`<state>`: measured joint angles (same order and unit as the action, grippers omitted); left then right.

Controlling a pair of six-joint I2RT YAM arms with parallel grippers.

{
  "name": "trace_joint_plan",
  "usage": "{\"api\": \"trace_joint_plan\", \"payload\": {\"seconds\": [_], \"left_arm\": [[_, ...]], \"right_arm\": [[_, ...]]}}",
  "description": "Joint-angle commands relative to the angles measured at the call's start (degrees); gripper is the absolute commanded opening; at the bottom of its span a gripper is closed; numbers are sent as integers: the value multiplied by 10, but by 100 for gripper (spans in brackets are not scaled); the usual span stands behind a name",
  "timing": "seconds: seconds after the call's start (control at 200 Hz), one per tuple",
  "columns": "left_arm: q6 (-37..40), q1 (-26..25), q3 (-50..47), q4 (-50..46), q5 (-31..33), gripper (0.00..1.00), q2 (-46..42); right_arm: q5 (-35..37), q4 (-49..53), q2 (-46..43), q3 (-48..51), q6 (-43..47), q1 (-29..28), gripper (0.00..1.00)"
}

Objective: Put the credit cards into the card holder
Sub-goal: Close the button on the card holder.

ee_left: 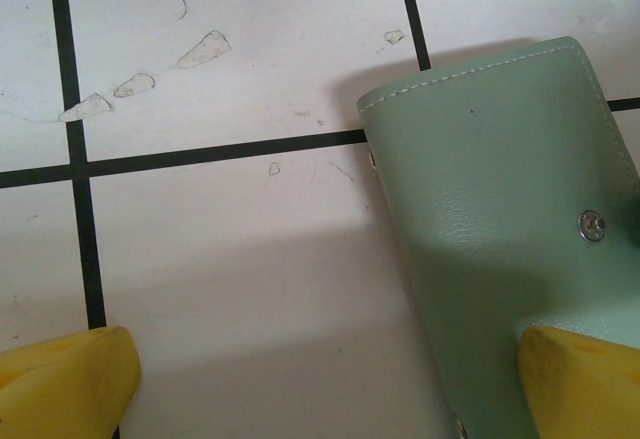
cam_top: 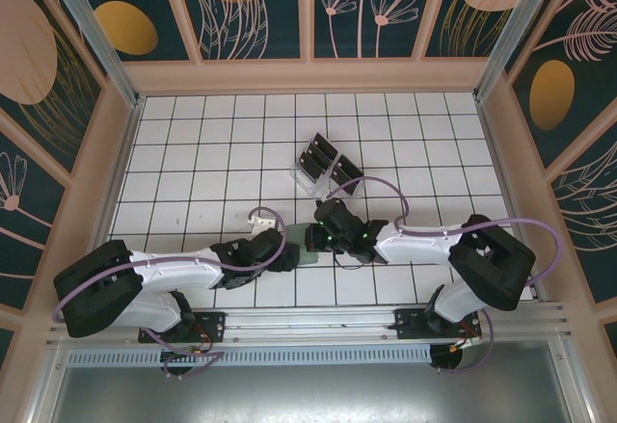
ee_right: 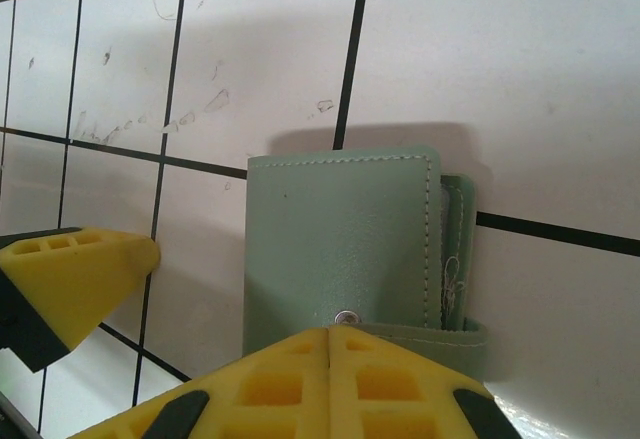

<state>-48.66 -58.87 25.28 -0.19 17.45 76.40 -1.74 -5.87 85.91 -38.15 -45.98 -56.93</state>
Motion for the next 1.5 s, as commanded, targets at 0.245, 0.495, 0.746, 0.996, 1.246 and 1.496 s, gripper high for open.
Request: {"api": "trace_joint_plan", "payload": {"seconds": [0.245,0.495,0.746,0.996,1.246,1.496], "left_arm": [[3,9,-19,-20,-11,98,24],[4,9,-20,-19,-11,99,23],[4,9,-23,-18,-12,99,22],[5,9,-23,-18,-11,98,22],[5,9,-23,-17,-12,99,23],[3,9,-23,-17,-10,99,14]], "right_arm": [[-11,-27,28,-26,-4,4,0],[-15,-34,47,-29,-4,4,0],[-18,-46,60,-21,-9,8,0],[-27,-59,69,-5,-16,9,0],[-33,-58,70,8,-21,5,0],[-35,-28,102,-5,-5,-2,0]]}}
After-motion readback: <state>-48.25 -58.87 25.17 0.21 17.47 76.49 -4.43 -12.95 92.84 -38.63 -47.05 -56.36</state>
